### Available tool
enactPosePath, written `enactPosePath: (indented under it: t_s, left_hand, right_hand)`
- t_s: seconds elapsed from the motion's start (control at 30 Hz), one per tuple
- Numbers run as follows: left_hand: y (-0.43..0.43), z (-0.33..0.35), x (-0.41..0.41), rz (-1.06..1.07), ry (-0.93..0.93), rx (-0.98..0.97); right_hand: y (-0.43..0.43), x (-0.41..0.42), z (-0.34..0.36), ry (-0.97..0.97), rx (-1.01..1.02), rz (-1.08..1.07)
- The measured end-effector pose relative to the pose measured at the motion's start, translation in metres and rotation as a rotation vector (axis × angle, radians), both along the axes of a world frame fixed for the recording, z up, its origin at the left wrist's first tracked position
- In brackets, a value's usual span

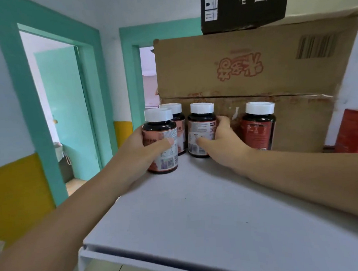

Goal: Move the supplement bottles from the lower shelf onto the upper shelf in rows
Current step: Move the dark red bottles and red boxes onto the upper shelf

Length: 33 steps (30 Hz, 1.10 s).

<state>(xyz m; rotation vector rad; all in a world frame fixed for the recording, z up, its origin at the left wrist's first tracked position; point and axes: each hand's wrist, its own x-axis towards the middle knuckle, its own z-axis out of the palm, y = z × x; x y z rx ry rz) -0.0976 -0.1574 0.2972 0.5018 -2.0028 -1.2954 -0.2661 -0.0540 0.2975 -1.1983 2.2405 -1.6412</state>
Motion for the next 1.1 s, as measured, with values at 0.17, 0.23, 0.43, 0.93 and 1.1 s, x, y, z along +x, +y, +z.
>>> enactPosePath:
  t_s: [0.17, 0.23, 0.43, 0.93, 1.1]
  left_hand:
    - [0.000, 0.003, -0.004, -0.037, -0.035, -0.024]
    - [-0.002, 0.003, -0.006, -0.041, -0.047, -0.016]
    - [-0.004, 0.002, -0.008, -0.028, -0.100, -0.032]
    - [0.022, 0.023, 0.065, 0.041, -0.766, -0.672]
    - [0.076, 0.032, 0.106, -0.115, -0.622, -0.814]
  right_hand:
    - [0.005, 0.000, -0.001, 0.095, 0.042, -0.044]
    - [0.004, 0.000, -0.001, 0.090, 0.034, -0.026]
    - [0.005, 0.003, 0.000, 0.036, 0.068, -0.003]
    - [0.114, 0.066, 0.030, 0.566, 0.746, 0.063]
    - [0.183, 0.111, 0.028, 0.591, 0.789, -0.039]
